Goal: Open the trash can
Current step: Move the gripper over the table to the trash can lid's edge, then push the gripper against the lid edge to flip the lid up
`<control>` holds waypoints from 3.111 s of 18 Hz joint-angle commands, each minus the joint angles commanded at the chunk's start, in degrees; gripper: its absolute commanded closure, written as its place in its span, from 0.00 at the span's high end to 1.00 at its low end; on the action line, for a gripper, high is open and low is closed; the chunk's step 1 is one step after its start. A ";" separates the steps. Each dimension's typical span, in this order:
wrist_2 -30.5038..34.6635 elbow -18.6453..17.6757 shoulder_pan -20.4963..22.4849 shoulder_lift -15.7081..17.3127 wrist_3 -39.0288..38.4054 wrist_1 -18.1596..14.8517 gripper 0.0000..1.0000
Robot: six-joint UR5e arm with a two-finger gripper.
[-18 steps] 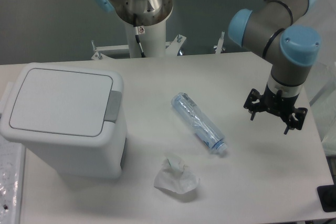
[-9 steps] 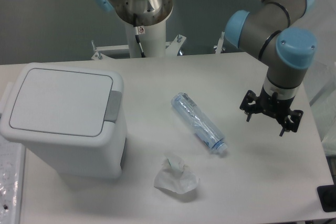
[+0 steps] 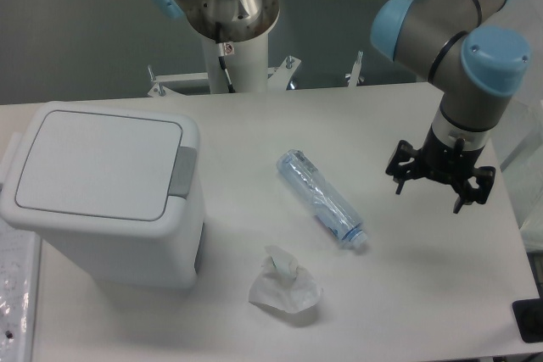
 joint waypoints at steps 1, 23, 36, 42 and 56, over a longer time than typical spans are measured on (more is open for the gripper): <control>0.00 -0.18 -0.26 0.09 -0.79 -0.09 1.00; -14.24 -2.98 -16.78 10.19 -27.43 0.53 1.00; -14.06 -10.11 -17.49 14.68 -27.96 2.19 1.00; -14.15 -10.11 -17.58 14.42 -27.96 2.37 1.00; -14.50 -9.15 -17.84 13.89 -28.04 2.28 1.00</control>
